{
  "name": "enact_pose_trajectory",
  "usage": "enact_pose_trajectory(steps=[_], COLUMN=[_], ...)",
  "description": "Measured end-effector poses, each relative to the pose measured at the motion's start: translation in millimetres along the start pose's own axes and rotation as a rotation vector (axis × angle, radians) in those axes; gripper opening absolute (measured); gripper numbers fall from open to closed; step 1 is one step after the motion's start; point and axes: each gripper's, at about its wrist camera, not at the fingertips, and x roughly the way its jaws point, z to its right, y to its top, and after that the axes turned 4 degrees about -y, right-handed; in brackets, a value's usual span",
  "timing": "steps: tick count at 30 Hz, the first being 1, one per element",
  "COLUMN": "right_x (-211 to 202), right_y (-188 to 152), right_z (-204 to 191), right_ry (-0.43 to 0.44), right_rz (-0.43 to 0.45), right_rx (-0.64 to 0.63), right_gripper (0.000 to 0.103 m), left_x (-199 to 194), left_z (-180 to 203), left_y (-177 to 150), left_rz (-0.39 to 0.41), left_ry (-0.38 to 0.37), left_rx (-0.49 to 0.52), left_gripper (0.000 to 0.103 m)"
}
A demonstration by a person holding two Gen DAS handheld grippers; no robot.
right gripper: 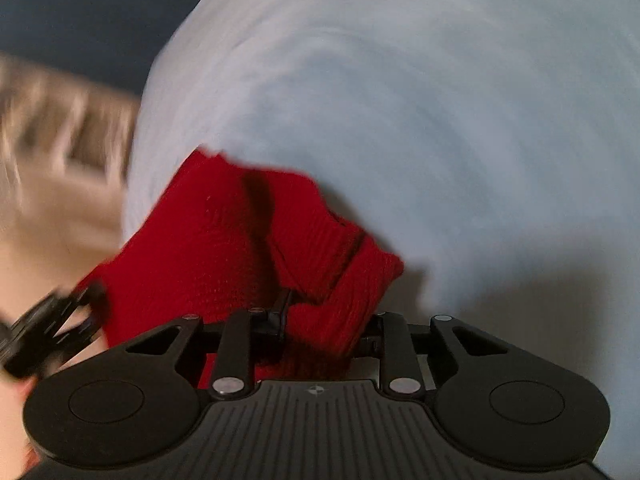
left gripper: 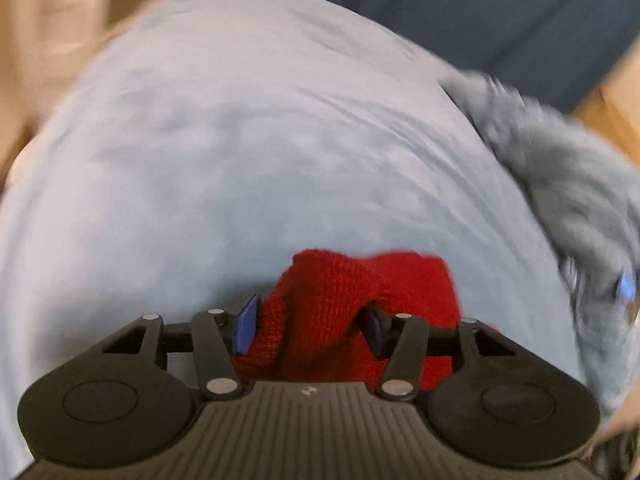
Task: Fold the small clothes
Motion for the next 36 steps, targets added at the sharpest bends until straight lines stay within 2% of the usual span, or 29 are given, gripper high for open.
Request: enact_pose_trajectory(steps=[2,3,5,7,10,11,14,15,16,17,18,19,22,23,25,27,29,30,32,33,34,36], right_x=[-7,-6,-1,0,-5,-7,-20,-23,-26,-27,-27,-28,-35,-37,-34,-27,-17,-11,-3,2,4,3], right_y=[-39,-48,-44,-32,-16,-13,-5,-3,-3,-1,2,3,10,12,18,21,22,21,17,16,14,11], right_z=[22,24,15,3,-3,-1,6,6,4,4,0,-3,-21,-27,-39,-45,-45,-44,-38,-35,-31,-23], right_ry=[0.060,0.069,0.038,0.006,0.007,0.011,0.016,0.010,0.007,0.007,0.002,0.001,0.036,0.051,0.073,0.069,0.047,0.032,-0.022,-0.047,-0.068,-0.070], right_rz=[0.080,0.116,0.142,0.132,0.123,0.129,0.179,0.204,0.216,0.220,0.216,0.213,0.230,0.241,0.258,0.251,0.222,0.200,0.156,0.143,0.143,0.143], right_rx=[0.134,0.157,0.114,0.043,0.010,0.022,0.047,0.047,0.042,0.034,0.023,0.008,-0.077,-0.109,-0.143,-0.162,-0.167,-0.173,-0.180,-0.188,-0.190,-0.156], right_gripper=[0.028,0.028,0.034,0.040,0.050,0.055,0.062,0.063,0.064,0.064,0.064,0.064,0.064,0.064,0.063,0.063,0.063,0.063,0.064,0.064,0.066,0.072], left_x=[20,22,12,-7,-34,-39,-34,-27,-15,-5,3,1,-43,-51,-43,-24,-11,-12,-19,-25,-30,-43], left_z=[13,15,8,-7,-22,-19,-5,2,4,5,2,-1,-8,-14,-27,-47,-53,-50,-42,-38,-37,-38], left_y=[5,2,-5,-11,-21,-24,-28,-29,-27,-28,-27,-27,-33,-36,-42,-45,-45,-44,-43,-44,-46,-57], left_rz=[-0.028,-0.032,-0.005,0.051,0.089,0.088,0.069,0.055,0.044,0.033,0.023,0.040,0.182,0.196,0.165,0.123,0.095,0.110,0.134,0.150,0.165,0.162], left_ry=[0.066,0.107,0.143,0.131,0.064,0.043,-0.029,-0.011,0.021,0.043,0.023,0.026,-0.010,-0.002,0.095,0.140,0.120,0.122,0.150,0.186,0.219,0.218], left_rx=[0.061,0.071,0.054,-0.018,-0.085,-0.081,-0.029,-0.001,0.009,0.003,-0.033,-0.084,-0.139,-0.139,-0.134,-0.170,-0.201,-0.189,-0.157,-0.146,-0.143,-0.145], left_gripper=[0.075,0.084,0.093,0.099,0.099,0.099,0.098,0.098,0.092,0.075,0.026,0.018,0.017,0.017,0.017,0.018,0.024,0.033,0.063,0.086,0.093,0.093])
